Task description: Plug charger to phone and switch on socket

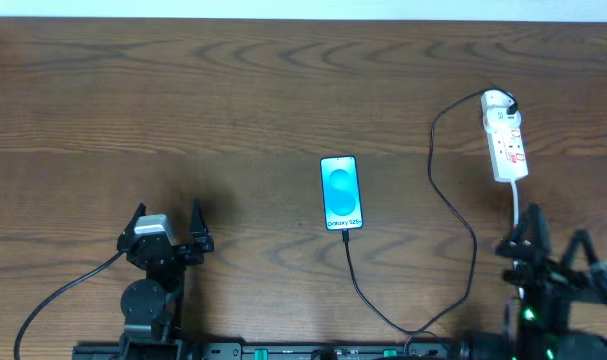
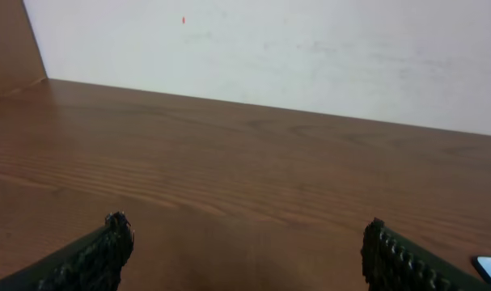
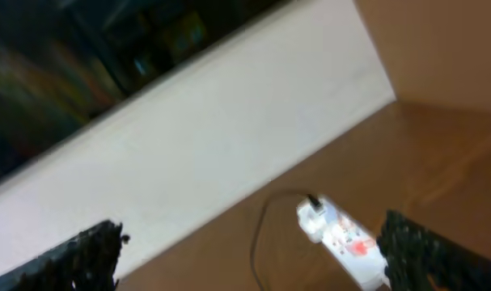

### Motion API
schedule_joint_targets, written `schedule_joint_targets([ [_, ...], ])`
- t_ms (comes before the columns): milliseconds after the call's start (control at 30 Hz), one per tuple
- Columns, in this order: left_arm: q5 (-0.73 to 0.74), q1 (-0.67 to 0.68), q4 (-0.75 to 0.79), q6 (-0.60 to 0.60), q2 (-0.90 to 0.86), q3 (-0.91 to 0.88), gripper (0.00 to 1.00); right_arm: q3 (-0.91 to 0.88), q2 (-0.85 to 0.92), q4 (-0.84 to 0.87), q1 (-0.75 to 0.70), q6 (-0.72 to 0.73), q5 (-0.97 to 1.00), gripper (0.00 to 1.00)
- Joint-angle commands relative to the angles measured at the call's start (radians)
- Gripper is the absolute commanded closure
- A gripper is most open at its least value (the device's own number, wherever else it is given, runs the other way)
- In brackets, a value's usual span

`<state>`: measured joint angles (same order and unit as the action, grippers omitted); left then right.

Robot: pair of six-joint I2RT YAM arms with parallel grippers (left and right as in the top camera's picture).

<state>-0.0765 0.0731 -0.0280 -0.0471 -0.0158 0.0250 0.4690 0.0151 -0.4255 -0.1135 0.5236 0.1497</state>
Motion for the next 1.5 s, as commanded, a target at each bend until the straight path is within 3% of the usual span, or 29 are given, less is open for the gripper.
schedule_joint_targets([
  [0, -0.009, -0.003, -0.035, 0.013, 0.004, -0.021, 0.08, -0.146, -0.006, 0.145, 0.003, 0.01, -0.061, 0.01],
  [133, -0.01, -0.003, -0.035, 0.013, 0.004, -0.021, 0.08, -0.441, -0.006, 0.553, 0.003, 0.011, -0.27, 0.01],
  [167, -0.009, -0.003, -0.035, 0.013, 0.004, -0.021, 0.08, -0.463, -0.006, 0.572, 0.003, 0.011, -0.278, 0.01],
  [433, -0.009, -0.003, -0.035, 0.013, 0.004, -0.021, 0.08, -0.463, -0.001, 0.357, 0.002, -0.004, -0.253, 0.01],
  [633, -0.009, -0.003, -0.035, 0.013, 0.004, -0.021, 0.08, -0.463, 0.003, 0.358, 0.002, -0.346, -0.257, 0.01],
  [1200, -0.009, -0.003, -0.035, 0.013, 0.004, -0.021, 0.08, -0.463, 0.002, 0.356, 0.0, -0.357, -0.244, 0.01],
  [1333, -0.009, -0.003, -0.035, 0.013, 0.004, -0.021, 0.08, -0.463, -0.01, 0.354, -0.001, -0.56, -0.231, 0.01],
  [1467, -0.009, -0.003, -0.035, 0.013, 0.004, -0.021, 0.08, -0.463, -0.01, 0.354, 0.0, -0.567, -0.231, 0.01],
])
